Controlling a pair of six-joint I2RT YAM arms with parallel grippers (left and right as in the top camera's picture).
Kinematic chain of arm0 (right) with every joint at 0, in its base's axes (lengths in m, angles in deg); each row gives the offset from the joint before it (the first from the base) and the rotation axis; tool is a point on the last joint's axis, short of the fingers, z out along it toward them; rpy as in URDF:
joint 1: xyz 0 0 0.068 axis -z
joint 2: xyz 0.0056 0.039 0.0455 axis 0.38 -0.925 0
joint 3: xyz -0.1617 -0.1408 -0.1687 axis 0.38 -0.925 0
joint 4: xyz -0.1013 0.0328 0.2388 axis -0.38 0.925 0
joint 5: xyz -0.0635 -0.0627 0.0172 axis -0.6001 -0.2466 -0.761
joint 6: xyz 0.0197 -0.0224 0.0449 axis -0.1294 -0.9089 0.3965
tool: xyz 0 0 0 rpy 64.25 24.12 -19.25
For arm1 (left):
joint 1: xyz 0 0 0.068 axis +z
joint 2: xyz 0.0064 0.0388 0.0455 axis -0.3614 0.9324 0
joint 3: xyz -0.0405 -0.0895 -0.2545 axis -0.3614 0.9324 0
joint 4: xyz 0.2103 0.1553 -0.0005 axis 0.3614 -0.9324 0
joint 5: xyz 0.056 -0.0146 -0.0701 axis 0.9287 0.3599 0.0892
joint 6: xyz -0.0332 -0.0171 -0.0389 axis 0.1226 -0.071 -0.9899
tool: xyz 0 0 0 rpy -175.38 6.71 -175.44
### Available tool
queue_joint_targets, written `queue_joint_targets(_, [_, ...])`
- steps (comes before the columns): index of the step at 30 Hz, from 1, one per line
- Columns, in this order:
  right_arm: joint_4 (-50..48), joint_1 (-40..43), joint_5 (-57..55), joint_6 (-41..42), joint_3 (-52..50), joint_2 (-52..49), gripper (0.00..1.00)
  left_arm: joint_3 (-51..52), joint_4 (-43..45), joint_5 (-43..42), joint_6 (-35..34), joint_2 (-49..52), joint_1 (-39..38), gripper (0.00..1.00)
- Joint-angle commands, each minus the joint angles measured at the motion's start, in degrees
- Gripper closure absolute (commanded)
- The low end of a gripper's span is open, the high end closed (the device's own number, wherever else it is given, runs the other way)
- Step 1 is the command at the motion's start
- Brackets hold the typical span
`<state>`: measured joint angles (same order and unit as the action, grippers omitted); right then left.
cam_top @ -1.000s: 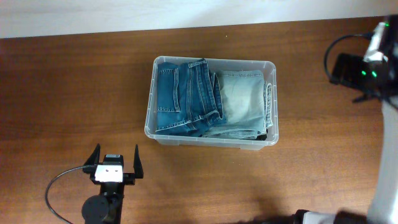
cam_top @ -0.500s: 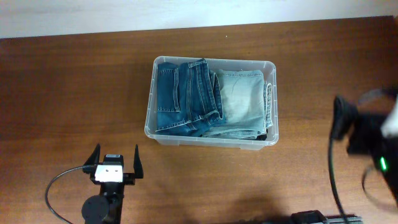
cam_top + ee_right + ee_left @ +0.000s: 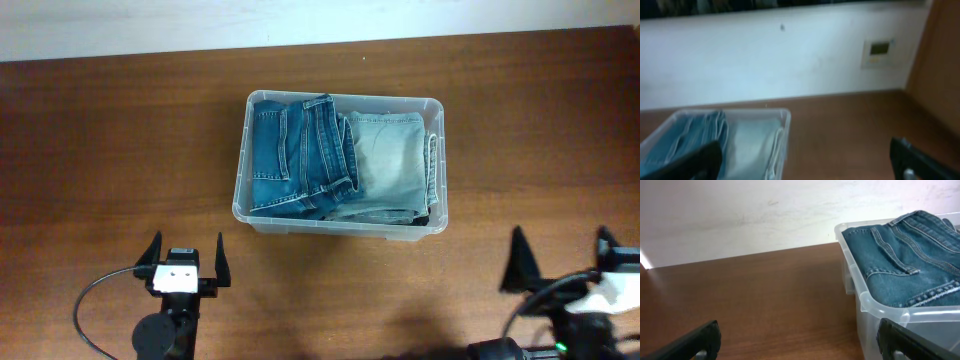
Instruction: Pack container
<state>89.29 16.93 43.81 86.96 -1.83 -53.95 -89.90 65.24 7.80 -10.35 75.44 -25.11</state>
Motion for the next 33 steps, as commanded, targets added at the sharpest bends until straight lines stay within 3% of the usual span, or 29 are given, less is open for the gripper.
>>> queue_joint_targets(1, [-6.64, -0.52, 3.39, 0.48, -10.91, 5.05, 0.01, 0.44, 0.15, -0.63, 0.74, -0.55, 0.35, 0.00])
queue_joint_targets(8, [-26.38, -0.52, 6.01, 0.48, -29.64, 9.81, 0.01, 0.44, 0.15, -0.63, 0.74, -0.55, 0.35, 0.00])
queue_joint_targets(13, [-34.82, 0.11, 5.97, 0.94, -37.35, 10.43, 0.01, 0.44, 0.15, -0.63, 0.74, -0.55, 0.35, 0.00])
queue_joint_targets(19, [-38.21, 3.37, 5.97, 5.55, -42.69, 11.13, 0.01, 0.44, 0.15, -0.63, 0.74, -0.55, 0.35, 0.00])
queue_joint_targets(33, [-38.60, 5.16, 5.95, 5.40, -47.54, 14.05, 0.01, 0.44, 0.17, -0.63, 0.74, -0.55, 0.35, 0.00])
